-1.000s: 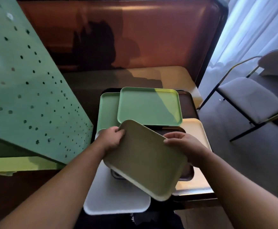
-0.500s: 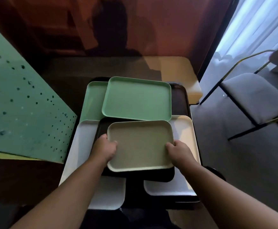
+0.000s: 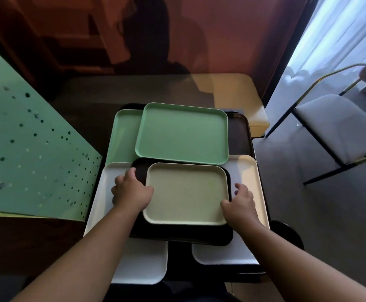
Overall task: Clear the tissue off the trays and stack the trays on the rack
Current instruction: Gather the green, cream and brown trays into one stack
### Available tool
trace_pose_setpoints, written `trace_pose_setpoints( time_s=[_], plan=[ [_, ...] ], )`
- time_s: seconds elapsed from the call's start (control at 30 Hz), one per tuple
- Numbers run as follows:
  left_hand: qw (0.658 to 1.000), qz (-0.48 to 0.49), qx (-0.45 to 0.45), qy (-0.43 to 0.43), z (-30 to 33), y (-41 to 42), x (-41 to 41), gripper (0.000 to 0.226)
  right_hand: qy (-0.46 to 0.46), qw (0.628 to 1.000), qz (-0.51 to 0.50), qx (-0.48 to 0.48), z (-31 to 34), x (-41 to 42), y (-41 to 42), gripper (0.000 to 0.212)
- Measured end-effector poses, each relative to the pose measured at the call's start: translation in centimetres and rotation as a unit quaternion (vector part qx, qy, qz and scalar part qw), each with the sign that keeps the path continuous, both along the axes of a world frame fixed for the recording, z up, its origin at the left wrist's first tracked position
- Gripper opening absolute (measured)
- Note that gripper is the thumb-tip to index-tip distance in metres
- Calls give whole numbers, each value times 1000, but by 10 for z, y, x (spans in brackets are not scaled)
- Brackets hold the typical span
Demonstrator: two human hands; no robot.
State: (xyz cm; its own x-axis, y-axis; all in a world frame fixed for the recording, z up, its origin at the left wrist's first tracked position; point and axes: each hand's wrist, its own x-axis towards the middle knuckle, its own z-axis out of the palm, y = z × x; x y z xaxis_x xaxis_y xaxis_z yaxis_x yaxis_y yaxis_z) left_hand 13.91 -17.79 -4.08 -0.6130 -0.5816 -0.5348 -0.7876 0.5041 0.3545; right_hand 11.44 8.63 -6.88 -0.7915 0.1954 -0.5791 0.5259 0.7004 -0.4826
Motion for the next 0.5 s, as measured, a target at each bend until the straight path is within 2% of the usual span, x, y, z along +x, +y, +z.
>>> trace_pose_setpoints(
  time_s=[0.1,0.23,0.4,0.5],
  plan=[
    [997,23,74,-28,0,-6,1,89,-36,999,-25,-10,-7,-4,4,63],
    [996,44,72,-11,3,-4,7,90,-29,994,-93,-56,-5,1,2,57],
    [994,63,87,8,4,-12,5,97,25,982,-167,-87,17,5,-13,51],
    [989,90,108,38,8,-27,-12,91,60,973,-184,-128,24,-15,-16,35]
  ],
)
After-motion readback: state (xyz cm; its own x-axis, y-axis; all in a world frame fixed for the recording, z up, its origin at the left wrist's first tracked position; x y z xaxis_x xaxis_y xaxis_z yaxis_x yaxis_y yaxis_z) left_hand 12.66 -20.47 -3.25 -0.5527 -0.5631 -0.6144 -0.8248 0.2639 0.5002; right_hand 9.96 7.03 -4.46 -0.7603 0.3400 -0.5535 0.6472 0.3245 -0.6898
